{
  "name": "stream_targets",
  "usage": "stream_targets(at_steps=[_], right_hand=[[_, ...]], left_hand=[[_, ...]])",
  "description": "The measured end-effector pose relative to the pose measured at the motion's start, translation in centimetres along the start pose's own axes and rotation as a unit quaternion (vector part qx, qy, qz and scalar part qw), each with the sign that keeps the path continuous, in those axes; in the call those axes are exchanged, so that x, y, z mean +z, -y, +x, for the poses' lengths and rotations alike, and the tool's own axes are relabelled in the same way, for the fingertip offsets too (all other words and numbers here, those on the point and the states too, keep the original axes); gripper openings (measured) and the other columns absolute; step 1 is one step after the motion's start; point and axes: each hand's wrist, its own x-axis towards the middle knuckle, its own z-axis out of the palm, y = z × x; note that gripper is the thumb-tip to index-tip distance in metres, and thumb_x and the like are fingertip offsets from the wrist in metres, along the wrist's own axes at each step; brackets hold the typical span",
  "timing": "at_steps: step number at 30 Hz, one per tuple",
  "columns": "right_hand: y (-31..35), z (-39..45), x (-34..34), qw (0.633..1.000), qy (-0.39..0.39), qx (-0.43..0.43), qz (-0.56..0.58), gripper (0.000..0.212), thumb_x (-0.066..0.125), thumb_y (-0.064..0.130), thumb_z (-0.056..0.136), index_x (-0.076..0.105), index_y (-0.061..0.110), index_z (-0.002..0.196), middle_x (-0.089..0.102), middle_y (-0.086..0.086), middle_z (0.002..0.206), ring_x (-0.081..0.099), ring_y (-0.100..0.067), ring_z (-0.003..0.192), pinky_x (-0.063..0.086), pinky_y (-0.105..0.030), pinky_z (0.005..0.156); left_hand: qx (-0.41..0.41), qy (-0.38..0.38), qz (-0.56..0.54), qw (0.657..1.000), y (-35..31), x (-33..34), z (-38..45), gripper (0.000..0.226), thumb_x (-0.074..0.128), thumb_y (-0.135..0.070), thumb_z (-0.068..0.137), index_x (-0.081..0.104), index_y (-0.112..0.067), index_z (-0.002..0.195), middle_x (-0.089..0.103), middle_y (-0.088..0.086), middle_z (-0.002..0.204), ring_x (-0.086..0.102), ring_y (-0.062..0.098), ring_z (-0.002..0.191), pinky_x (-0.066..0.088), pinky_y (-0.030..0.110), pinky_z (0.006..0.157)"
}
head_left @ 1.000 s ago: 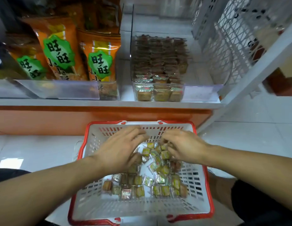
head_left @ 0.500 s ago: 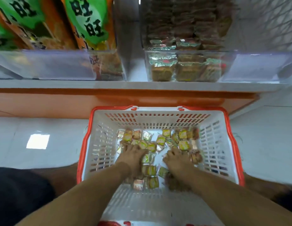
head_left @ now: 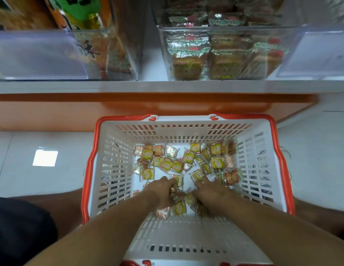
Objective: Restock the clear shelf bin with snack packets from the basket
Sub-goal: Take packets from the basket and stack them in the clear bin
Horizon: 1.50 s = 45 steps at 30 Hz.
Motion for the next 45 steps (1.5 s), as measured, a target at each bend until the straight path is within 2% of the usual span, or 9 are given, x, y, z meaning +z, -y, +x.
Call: stream_targets(at_steps=[8, 17, 24, 28, 31, 35, 38, 42, 45], right_hand=[[0.7, 0.5, 0.0, 0.999, 0.013, -0.011, -0.032, 0.032, 0.053, 0.011, 0.100, 0.063, 0.008, 0.130, 0.053, -0.016, 0.138, 0.042, -0.038, 0.133, 0.046, -0.045, 0.091], [-0.2, 0.5, -1.3, 0.999, 0.003, 0.032, 0.041, 0.027, 0.059, 0.002, 0.091, 0.068, 0.004, 0.116, 0.063, -0.017, 0.117, 0.062, -0.037, 0.108, 0.052, -0.041, 0.086], [-3.1, -0.4, -2.9, 0.921, -0.105, 0.105, 0.359, 0.013, 0.072, 0.028, 0.087, 0.059, 0.029, 0.089, 0.066, 0.004, 0.103, 0.063, -0.017, 0.095, 0.054, -0.036, 0.083], [-3.8, -2.5, -7.4, 0.860, -0.141, 0.108, 0.478, 0.039, 0.084, 0.034, 0.078, 0.064, 0.030, 0.111, 0.069, 0.002, 0.108, 0.068, -0.013, 0.092, 0.055, -0.029, 0.078], [-3.5, -5.8, -12.1, 0.859, -0.148, 0.089, 0.481, 0.050, 0.080, 0.038, 0.081, 0.064, 0.029, 0.127, 0.078, -0.003, 0.097, 0.074, -0.015, 0.076, 0.058, -0.031, 0.076], [-2.0, -12.6, -17.5, 0.852, -0.218, 0.052, 0.472, 0.032, 0.079, 0.037, 0.083, 0.072, 0.028, 0.113, 0.077, 0.010, 0.095, 0.072, -0.006, 0.072, 0.055, -0.028, 0.070], [-0.5, -18.2, -21.1, 0.850, -0.270, 0.008, 0.452, 0.038, 0.082, 0.046, 0.077, 0.076, 0.027, 0.110, 0.073, 0.019, 0.091, 0.067, 0.006, 0.077, 0.052, -0.025, 0.077], [0.3, -24.6, -25.6, 0.813, -0.327, -0.042, 0.480, 0.049, 0.077, 0.063, 0.068, 0.074, 0.037, 0.109, 0.075, 0.015, 0.109, 0.071, -0.022, 0.106, 0.055, -0.049, 0.097], [-0.4, -26.9, -28.0, 0.745, -0.388, -0.099, 0.534, 0.034, 0.080, 0.048, 0.079, 0.076, 0.032, 0.108, 0.077, 0.005, 0.104, 0.072, -0.011, 0.086, 0.059, -0.035, 0.080]], left_hand=[[-0.035, -0.024, 0.054, 0.998, -1.1, 0.7, 0.0, 0.062, 0.066, -0.065, 0.081, 0.050, -0.034, 0.132, 0.058, 0.001, 0.126, 0.062, 0.028, 0.114, 0.050, 0.044, 0.097], [0.045, -0.082, 0.202, 0.975, -3.6, 2.7, 0.3, 0.044, 0.055, -0.033, 0.091, 0.051, -0.017, 0.132, 0.060, 0.012, 0.127, 0.057, 0.032, 0.117, 0.045, 0.043, 0.101], [-0.031, -0.083, -0.192, 0.977, -3.2, -0.5, -0.2, 0.029, 0.067, -0.046, 0.084, 0.066, -0.024, 0.103, 0.072, -0.002, 0.095, 0.068, 0.018, 0.084, 0.051, 0.028, 0.067], [-0.029, -0.003, -0.461, 0.887, -2.8, -5.4, -2.2, 0.011, 0.073, -0.016, 0.086, 0.069, -0.008, 0.081, 0.069, 0.000, 0.060, 0.066, 0.014, 0.051, 0.051, 0.024, 0.048], [-0.003, 0.074, -0.576, 0.814, -3.7, -9.9, -5.2, 0.007, 0.061, -0.004, 0.087, 0.066, -0.006, 0.092, 0.067, 0.003, 0.065, 0.067, 0.016, 0.054, 0.062, 0.030, 0.054], [0.050, 0.140, -0.649, 0.746, -5.9, -15.2, -10.8, 0.024, 0.049, -0.001, 0.089, 0.068, 0.001, 0.103, 0.073, 0.025, 0.095, 0.074, 0.028, 0.073, 0.064, 0.041, 0.079], [0.116, 0.153, -0.651, 0.734, -7.9, -18.5, -15.7, 0.030, 0.054, -0.007, 0.085, 0.071, 0.003, 0.108, 0.075, 0.022, 0.093, 0.075, 0.028, 0.074, 0.064, 0.044, 0.076], [0.193, 0.119, -0.645, 0.730, -10.5, -22.5, -21.8, 0.035, 0.061, -0.016, 0.088, 0.073, -0.004, 0.118, 0.073, 0.020, 0.103, 0.076, 0.029, 0.079, 0.065, 0.044, 0.066], [0.224, 0.023, -0.654, 0.722, -12.0, -24.8, -24.6, 0.034, 0.070, -0.014, 0.077, 0.079, -0.007, 0.109, 0.073, 0.019, 0.103, 0.073, 0.027, 0.078, 0.065, 0.044, 0.064]])
